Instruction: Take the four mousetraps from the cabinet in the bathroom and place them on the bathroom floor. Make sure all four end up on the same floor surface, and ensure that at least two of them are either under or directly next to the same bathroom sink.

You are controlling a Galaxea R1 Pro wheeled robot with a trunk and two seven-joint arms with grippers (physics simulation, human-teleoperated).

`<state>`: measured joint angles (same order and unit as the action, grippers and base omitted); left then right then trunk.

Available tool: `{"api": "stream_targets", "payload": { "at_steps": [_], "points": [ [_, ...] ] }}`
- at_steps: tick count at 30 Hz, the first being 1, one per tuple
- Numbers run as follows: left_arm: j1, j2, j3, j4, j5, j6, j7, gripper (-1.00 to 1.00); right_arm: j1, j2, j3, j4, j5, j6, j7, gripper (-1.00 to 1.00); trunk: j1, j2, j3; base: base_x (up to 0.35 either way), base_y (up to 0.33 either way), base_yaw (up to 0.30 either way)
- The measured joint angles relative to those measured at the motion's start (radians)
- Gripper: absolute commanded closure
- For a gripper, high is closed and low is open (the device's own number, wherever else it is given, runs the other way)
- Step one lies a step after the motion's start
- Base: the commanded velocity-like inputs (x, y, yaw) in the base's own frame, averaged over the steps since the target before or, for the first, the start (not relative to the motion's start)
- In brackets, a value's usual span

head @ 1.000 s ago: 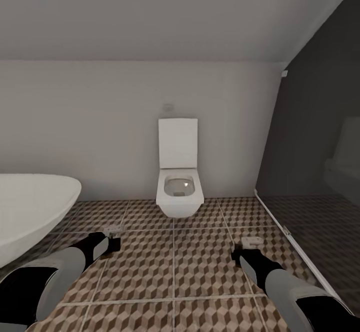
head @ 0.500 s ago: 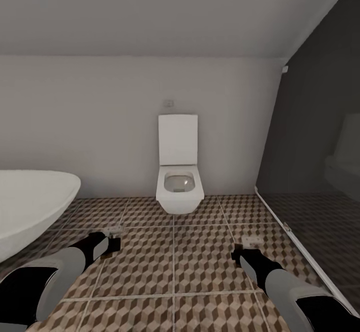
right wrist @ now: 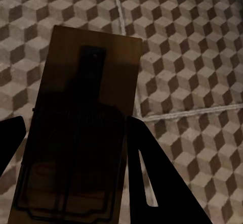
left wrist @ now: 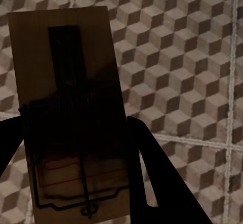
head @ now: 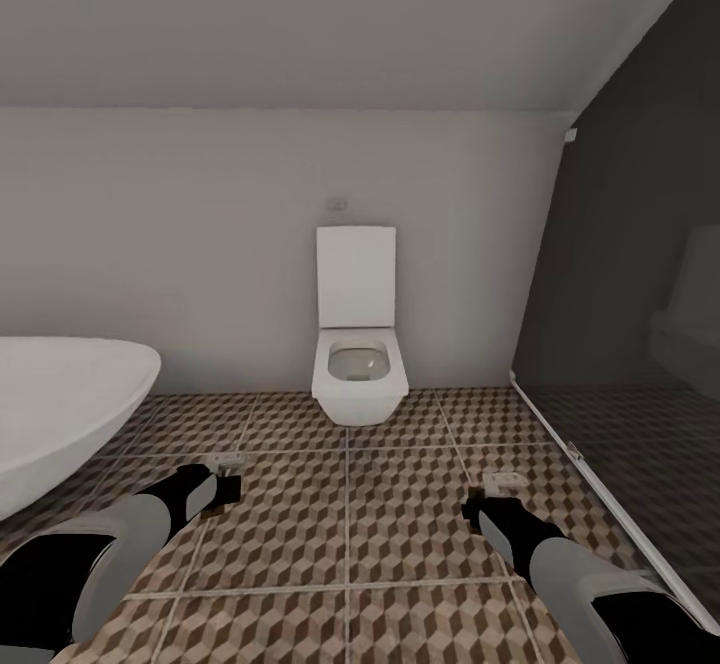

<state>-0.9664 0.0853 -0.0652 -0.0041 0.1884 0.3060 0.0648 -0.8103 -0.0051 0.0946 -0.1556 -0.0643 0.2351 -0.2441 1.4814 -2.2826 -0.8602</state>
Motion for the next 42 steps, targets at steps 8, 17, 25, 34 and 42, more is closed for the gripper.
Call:
{"api": "stream_targets", "payload": {
  "at_steps": [8,17,25,34,42],
  "points": [
    [-0.001,-0.002,0.0,-0.005,-0.007,0.0,0.003,1.0,-0.001,0.003,-0.001,-0.156,0.001,0.124,0.001,1.0,0.0,0.0,0.0,0.0,0.0,0.0],
    [-0.002,-0.006,0.003,-0.033,-0.008,-0.001,0.0,1.0,-0.016,-0.002,-0.003,-0.196,-0.004,0.224,-0.001,1.0,0.0,0.0,0.0,0.0,0.0,0.0],
    [-0.002,-0.006,0.003,-0.064,-0.008,-0.001,-0.001,1.0,-0.022,-0.003,-0.004,-0.193,-0.004,0.223,0.001,1.0,0.0,0.0,0.0,0.0,0.0,0.0],
    [-0.002,-0.008,0.004,-0.078,-0.008,-0.001,0.001,1.0,-0.022,-0.006,-0.004,-0.197,-0.002,0.23,0.008,1.0,0.0,0.0,0.0,0.0,0.0,0.0],
    [-0.002,-0.017,0.004,-0.096,-0.007,0.001,0.006,1.0,-0.022,-0.007,-0.005,-0.198,-0.002,0.234,0.007,1.0,0.0,0.0,0.0,0.0,0.0,0.0]
  ]
}}
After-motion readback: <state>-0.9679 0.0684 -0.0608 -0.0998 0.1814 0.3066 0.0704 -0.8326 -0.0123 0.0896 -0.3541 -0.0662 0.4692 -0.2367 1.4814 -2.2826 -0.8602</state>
